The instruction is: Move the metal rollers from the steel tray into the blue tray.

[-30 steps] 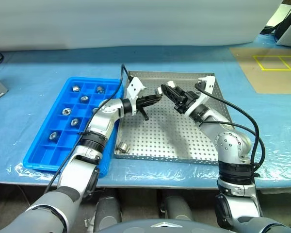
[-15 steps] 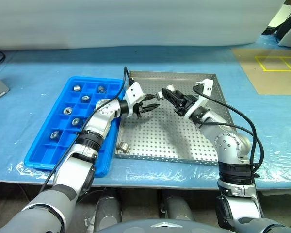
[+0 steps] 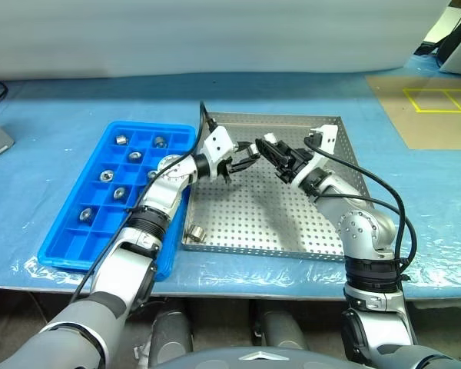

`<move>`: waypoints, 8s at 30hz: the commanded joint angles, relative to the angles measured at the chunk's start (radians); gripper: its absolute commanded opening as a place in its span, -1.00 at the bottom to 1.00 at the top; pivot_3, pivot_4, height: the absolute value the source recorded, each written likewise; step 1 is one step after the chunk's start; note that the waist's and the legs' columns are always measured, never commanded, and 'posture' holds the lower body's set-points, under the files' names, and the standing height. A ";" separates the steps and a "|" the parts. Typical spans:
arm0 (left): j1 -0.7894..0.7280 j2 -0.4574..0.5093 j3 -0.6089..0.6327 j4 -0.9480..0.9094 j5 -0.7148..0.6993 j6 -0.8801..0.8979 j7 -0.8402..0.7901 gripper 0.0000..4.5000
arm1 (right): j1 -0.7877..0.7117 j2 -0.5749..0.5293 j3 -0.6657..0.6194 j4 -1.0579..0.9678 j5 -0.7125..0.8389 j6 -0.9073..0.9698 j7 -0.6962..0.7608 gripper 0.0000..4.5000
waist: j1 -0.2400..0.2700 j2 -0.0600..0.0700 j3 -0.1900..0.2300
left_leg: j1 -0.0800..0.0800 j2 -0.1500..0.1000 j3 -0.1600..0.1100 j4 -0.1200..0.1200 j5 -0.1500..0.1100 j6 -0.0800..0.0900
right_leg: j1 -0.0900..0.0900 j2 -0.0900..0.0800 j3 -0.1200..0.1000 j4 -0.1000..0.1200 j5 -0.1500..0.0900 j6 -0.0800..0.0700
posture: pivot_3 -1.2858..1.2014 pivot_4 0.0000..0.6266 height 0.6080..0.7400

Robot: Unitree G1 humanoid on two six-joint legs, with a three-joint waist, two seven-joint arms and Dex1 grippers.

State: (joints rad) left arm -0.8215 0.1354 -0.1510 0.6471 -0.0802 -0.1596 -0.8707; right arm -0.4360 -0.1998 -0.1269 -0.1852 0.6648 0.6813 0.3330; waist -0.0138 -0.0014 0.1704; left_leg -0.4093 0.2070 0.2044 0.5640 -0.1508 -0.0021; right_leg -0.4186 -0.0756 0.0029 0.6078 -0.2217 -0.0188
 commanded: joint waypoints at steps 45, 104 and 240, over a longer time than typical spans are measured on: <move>-0.054 0.015 0.012 -0.099 -0.064 0.179 -0.062 -0.41 | -0.124 -0.091 -0.011 -0.120 -0.066 -0.119 0.083 -0.27 | -0.001 0.000 0.000 | 0.000 0.000 0.001 0.000 0.000 0.000 | 0.000 0.000 0.000 0.000 0.000 0.000 | -0.30 -0.52 1.00; -0.020 0.082 -0.082 -0.032 0.033 0.146 -0.159 0.59 | 0.348 -0.181 0.003 0.056 -0.168 -0.167 0.228 -0.27 | -0.004 0.000 0.000 | 0.001 0.000 0.000 0.000 -0.001 0.001 | 0.001 0.000 0.000 -0.002 0.000 0.000 | -0.32 -0.52 1.00; -0.054 0.004 -0.081 0.190 0.010 0.183 -0.110 0.62 | 0.136 -0.184 -0.041 -0.141 -0.183 0.014 0.170 0.59 | 0.000 -0.001 0.000 | 0.003 0.000 -0.002 0.000 0.003 -0.004 | 0.000 0.000 0.000 0.008 -0.003 -0.004 | -0.30 -0.52 1.00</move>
State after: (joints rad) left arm -0.8611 0.1380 -0.2300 0.8302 -0.0938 0.0537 -1.0048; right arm -0.3055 -0.3848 -0.1744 -0.2849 0.4715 0.7098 0.5046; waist -0.0133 -0.0028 0.1704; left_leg -0.4061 0.2069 0.2020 0.5641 -0.1480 -0.0058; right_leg -0.4187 -0.0755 0.0025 0.6160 -0.2245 -0.0229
